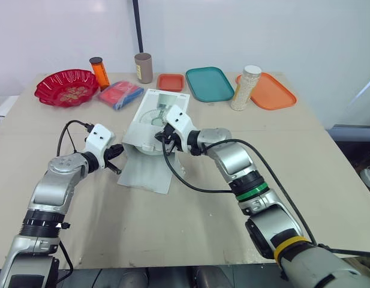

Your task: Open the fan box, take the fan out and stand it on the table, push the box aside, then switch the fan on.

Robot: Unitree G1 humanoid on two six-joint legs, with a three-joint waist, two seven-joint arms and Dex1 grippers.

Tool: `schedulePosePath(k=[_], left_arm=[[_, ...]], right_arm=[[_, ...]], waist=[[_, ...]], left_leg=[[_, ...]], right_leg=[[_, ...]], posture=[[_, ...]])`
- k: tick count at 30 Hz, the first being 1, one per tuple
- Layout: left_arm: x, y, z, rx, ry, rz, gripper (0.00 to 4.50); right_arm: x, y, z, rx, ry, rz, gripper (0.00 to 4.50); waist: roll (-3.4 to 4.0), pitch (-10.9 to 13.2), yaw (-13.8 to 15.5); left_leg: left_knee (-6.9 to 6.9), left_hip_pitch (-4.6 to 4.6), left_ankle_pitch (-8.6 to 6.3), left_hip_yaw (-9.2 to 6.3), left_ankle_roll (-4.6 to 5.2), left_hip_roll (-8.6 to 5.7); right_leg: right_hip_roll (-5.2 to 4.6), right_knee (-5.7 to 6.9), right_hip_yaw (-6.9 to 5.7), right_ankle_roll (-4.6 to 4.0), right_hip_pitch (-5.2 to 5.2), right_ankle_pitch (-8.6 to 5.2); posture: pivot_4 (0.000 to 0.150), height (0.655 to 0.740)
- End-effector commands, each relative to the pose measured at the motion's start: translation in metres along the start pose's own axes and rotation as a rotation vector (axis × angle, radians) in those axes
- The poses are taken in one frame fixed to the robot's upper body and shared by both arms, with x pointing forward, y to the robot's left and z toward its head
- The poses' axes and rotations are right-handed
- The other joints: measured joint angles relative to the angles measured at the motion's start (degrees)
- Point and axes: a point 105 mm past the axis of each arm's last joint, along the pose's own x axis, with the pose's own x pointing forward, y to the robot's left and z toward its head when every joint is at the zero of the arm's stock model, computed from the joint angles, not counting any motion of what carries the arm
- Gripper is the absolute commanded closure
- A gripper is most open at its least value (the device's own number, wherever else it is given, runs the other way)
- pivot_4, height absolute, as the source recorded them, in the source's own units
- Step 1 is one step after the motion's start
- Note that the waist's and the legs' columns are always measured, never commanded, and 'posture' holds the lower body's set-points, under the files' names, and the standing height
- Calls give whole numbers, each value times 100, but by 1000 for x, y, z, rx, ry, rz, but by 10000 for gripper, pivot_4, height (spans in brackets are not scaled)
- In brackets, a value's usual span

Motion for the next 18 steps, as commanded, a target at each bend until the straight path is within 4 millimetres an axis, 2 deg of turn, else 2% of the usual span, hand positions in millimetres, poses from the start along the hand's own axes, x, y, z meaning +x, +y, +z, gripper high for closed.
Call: schedulePosePath(k=[1, 7, 12, 18], left_arm=[[-1, -5, 21, -13, -112, -32, 45000], [-3, -9, 21, -34, -138, -34, 45000], [-16, 7, 16, -30, -120, 60, 45000], [-38, 15, 32, -37, -180, 164, 45000]], right_arm=[[0, 4, 0, -12, 12, 16, 44580], [-1, 4, -1, -11, 20, 21, 44580], [-2, 4, 0, -15, 19, 28, 44580], [-2, 5, -1, -17, 23, 43, 44580]], waist=[[0, 0, 1], [0, 0, 1], [0, 0, 1], [0, 0, 1]], left_leg=[[0, 0, 0, 0, 0, 0], [0, 0, 0, 0, 0, -1], [0, 0, 0, 0, 0, 0], [0, -1, 0, -1, 0, 1]], right_leg=[[0, 0, 0, 0, 0, 0], [-2, -1, -1, 0, 1, 0], [-2, -2, -1, 0, 1, 0], [-2, -2, -1, 0, 1, 0]], posture=[[1500, 7400], [1500, 7400], [1500, 7400], [1500, 7400]])
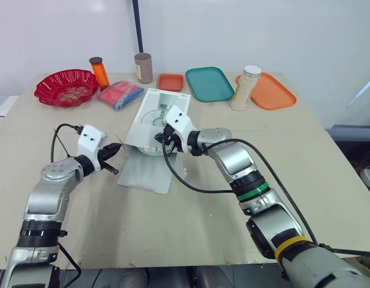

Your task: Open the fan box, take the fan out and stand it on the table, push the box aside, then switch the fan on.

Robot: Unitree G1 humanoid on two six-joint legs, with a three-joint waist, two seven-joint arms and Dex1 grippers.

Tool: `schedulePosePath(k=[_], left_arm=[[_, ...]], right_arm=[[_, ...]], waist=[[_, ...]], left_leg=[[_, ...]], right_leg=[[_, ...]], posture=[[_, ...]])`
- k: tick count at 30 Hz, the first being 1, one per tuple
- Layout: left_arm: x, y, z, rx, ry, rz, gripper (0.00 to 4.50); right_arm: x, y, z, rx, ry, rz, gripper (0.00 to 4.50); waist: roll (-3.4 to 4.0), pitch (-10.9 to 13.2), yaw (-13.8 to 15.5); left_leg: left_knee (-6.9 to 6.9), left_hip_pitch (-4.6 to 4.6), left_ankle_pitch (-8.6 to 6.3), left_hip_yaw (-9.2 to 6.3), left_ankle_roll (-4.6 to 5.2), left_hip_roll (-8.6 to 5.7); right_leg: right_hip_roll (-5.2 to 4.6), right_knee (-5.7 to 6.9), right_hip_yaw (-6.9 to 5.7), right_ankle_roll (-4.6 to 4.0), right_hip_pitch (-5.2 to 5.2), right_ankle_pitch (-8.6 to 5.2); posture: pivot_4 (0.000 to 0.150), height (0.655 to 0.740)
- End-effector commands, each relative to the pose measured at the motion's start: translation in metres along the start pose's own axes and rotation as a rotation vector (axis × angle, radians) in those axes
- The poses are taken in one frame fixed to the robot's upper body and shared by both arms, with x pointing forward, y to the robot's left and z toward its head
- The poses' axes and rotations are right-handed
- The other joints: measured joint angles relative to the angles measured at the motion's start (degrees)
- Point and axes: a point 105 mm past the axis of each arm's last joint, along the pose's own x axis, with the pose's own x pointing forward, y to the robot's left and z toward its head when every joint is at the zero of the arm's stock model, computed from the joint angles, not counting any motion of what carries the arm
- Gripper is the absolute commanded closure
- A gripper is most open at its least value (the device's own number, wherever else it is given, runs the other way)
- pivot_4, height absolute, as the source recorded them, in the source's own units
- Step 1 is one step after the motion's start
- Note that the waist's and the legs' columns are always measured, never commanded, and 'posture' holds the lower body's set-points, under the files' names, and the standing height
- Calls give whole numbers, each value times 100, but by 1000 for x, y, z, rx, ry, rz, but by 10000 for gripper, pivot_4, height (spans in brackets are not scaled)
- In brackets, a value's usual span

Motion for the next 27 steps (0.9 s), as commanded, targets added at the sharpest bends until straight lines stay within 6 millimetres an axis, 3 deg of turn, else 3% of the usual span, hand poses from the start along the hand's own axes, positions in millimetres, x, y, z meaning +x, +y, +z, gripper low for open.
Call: schedulePosePath(k=[1, 5, 9, 11, 18, 27], left_arm=[[-15, 5, 30, 35, -93, 63, 45000], [-33, -25, 34, 58, -125, -33, 45000], [-42, -39, 27, 24, -121, -66, 45000], [-47, -57, 38, 9, -167, -132, 45000], [-50, -109, 45, -6, -183, -315, 45000], [-53, -107, -11, -356, -120, -168, 45000]], right_arm=[[-1, 2, -3, -8, 17, 18, 44580], [-6, -5, -7, -19, 32, 5, 44580], [-11, -16, -8, -22, 36, -25, 44580], [-13, -20, -7, -21, 35, -30, 44580], [-12, -22, -2, -43, 28, -25, 44580], [-22, -50, -10, -60, 63, -95, 44580]], waist=[[0, 0, 0], [0, 0, 0], [0, 0, 0], [0, 0, 7], [-1, -1, 13], [1, 0, 12]], left_leg=[[0, 0, 0, 0, 0, 0], [-3, 0, -1, 2, 0, -1], [-2, 5, 0, 1, -1, 0], [-1, 6, 1, 1, -2, -1], [-2, 6, 0, 2, -1, -1], [-2, 12, -1, 9, 1, -1]], right_leg=[[0, 0, 0, 0, 0, 0], [-3, -3, 2, 0, 1, 0], [-2, -1, 2, 0, 4, 0], [-2, -1, 2, 0, 6, 0], [-2, -7, 3, 1, 10, 0], [-2, -8, 9, 0, 12, 0]], posture=[[1500, 7400], [1500, 7400], [1500, 7400], [1500, 7400], [1500, 7400], [1500, 7400]])
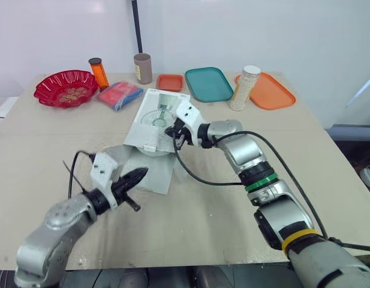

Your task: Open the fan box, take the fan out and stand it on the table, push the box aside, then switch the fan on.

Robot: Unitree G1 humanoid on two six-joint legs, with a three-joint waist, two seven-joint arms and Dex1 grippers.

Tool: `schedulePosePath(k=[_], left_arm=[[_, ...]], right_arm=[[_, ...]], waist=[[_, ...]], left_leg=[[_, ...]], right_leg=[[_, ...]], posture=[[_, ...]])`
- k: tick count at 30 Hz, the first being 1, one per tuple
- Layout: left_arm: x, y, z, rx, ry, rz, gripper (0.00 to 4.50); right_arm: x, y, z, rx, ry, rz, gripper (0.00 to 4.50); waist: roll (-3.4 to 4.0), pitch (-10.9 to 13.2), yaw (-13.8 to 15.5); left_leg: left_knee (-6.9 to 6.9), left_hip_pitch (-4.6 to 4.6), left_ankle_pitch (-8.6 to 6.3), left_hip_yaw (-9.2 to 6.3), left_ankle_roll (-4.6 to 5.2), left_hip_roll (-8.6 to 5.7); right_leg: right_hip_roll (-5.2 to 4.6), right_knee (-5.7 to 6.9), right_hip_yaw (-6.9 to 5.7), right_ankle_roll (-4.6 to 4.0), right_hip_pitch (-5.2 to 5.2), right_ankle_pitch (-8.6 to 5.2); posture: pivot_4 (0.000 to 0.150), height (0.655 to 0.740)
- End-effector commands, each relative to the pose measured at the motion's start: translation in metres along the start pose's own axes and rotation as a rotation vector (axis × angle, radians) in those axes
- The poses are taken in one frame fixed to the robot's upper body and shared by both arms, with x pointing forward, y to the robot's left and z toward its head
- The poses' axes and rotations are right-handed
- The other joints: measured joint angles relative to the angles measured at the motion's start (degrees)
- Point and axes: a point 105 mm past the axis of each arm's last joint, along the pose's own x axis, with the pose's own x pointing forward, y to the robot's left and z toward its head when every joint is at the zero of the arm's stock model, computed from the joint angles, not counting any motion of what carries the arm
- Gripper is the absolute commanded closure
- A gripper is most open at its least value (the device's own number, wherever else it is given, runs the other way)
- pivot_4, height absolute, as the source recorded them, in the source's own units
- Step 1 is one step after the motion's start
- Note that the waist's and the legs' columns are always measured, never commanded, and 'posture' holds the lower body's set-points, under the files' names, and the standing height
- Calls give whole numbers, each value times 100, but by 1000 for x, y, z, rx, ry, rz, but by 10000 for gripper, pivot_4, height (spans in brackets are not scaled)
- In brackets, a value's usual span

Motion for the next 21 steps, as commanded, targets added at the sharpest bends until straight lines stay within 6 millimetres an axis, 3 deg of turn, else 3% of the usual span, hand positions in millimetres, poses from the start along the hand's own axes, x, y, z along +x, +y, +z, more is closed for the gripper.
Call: schedulePosePath(k=[1, 2, 10, 13, 21], left_arm=[[-1, 5, 1, -89, -77, 52, 45000], [0, 7, 1, -127, -98, 65, 45000], [22, 15, 14, -583, -329, 56, 17728], [24, 10, 18, -646, -357, 7, 17728], [36, 23, 1, -785, -343, 39, 17728]], right_arm=[[-1, -7, -2, -15, 14, -13, 44580], [-1, -7, -3, -16, 16, -13, 44580], [0, -4, -2, -31, 14, -4, 45000], [0, -5, -1, -31, 12, -7, 45000], [-4, -8, 2, -35, 6, -20, 45000]], waist=[[-1, -1, 14], [-1, -1, 15], [-4, -2, 20], [-4, -3, 16], [-5, -3, 28]], left_leg=[[1, 0, 0, 0, 0, 0], [3, 0, 0, -1, 0, 0], [8, 0, 0, -1, 0, -1], [8, -1, 0, -1, 0, -1], [10, -1, 0, -2, -1, -2]], right_leg=[[0, 0, 0, 0, 1, 0], [0, 0, -1, 0, 2, 0], [1, 0, -1, 1, 6, 0], [2, -1, -1, 1, 6, 0], [2, -1, -1, 2, 7, 1]], posture=[[1500, 7400], [1500, 7400], [1500, 7400], [1500, 7400], [1500, 7400]])
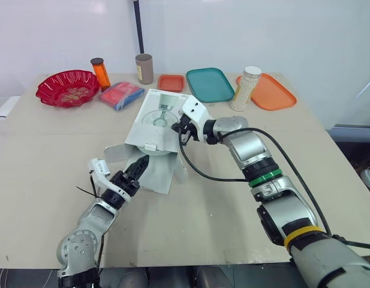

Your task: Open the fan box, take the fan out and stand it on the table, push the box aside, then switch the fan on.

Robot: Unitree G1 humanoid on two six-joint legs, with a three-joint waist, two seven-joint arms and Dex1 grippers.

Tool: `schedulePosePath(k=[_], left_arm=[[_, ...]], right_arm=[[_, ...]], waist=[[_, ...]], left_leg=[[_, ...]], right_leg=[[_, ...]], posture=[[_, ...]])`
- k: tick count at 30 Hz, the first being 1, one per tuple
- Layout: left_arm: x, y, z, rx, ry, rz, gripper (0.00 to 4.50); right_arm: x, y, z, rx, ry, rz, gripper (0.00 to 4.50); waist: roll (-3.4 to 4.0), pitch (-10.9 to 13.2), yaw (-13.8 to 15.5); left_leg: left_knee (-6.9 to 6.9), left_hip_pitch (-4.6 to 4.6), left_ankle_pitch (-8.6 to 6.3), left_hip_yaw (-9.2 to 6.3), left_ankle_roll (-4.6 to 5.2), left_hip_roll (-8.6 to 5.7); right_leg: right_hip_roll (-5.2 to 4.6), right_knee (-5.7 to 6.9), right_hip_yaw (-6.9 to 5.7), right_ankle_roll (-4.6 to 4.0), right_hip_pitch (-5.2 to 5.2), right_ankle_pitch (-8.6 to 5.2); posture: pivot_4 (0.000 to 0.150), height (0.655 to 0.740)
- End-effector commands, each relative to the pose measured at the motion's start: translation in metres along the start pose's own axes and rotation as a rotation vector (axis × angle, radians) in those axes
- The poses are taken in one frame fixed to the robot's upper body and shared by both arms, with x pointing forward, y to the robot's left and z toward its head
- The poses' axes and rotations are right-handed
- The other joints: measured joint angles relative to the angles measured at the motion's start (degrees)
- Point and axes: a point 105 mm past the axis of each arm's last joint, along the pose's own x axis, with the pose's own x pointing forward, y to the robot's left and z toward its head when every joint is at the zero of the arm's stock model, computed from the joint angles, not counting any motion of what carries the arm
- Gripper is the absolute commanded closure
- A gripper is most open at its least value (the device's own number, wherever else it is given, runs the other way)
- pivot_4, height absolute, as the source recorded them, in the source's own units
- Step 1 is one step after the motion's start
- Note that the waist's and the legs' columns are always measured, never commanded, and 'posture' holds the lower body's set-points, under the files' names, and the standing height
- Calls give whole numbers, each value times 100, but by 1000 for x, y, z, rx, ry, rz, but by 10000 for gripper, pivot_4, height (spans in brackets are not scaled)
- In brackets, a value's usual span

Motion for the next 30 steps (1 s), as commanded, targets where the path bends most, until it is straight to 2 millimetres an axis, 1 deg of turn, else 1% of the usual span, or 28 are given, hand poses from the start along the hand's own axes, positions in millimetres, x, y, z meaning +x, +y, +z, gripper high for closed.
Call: schedulePosePath(k=[1, 5, 10, 20, 28, 30], left_arm=[[3, 1, 1, -44, -19, -14, 17728], [8, 2, -1, -96, -27, -35, 17728], [15, 9, -4, -109, -12, -15, 17728], [28, 8, -3, -148, -23, -43, 17728], [34, 0, -3, -236, -33, -108, 17728], [36, 1, -2, -251, -43, -108, 17728]], right_arm=[[-4, -4, 4, -18, 2, -14, 45000], [-5, -4, 6, -20, 0, -16, 45000], [-6, -4, 6, -27, 4, -19, 45000], [-7, -2, 5, -26, 7, -20, 45000], [-8, 0, 3, -26, 12, -20, 45000], [-8, 0, 3, -26, 12, -21, 45000]], waist=[[0, 0, 3], [0, 0, 5], [0, 0, 4], [0, 0, 19], [0, 0, 25], [0, 0, 27]], left_leg=[[-1, 0, 0, 0, 0, 0], [-1, -1, 0, 0, 0, 0], [-1, -1, 0, 1, -1, 0], [-2, -1, 1, 0, -2, -1], [-2, -1, 1, 1, -2, -1], [-2, -1, 1, 1, -2, -1]], right_leg=[[0, 0, 0, 0, 0, 0], [0, -1, 0, 0, -1, 0], [1, -1, 0, 0, -1, 0], [0, -2, 0, 1, -1, 0], [0, -2, 0, 1, -1, -1], [0, -2, 0, 1, -1, -1]], posture=[[1500, 7400], [1500, 7400], [1500, 7400], [1500, 7400], [1500, 7400], [1500, 7400]])
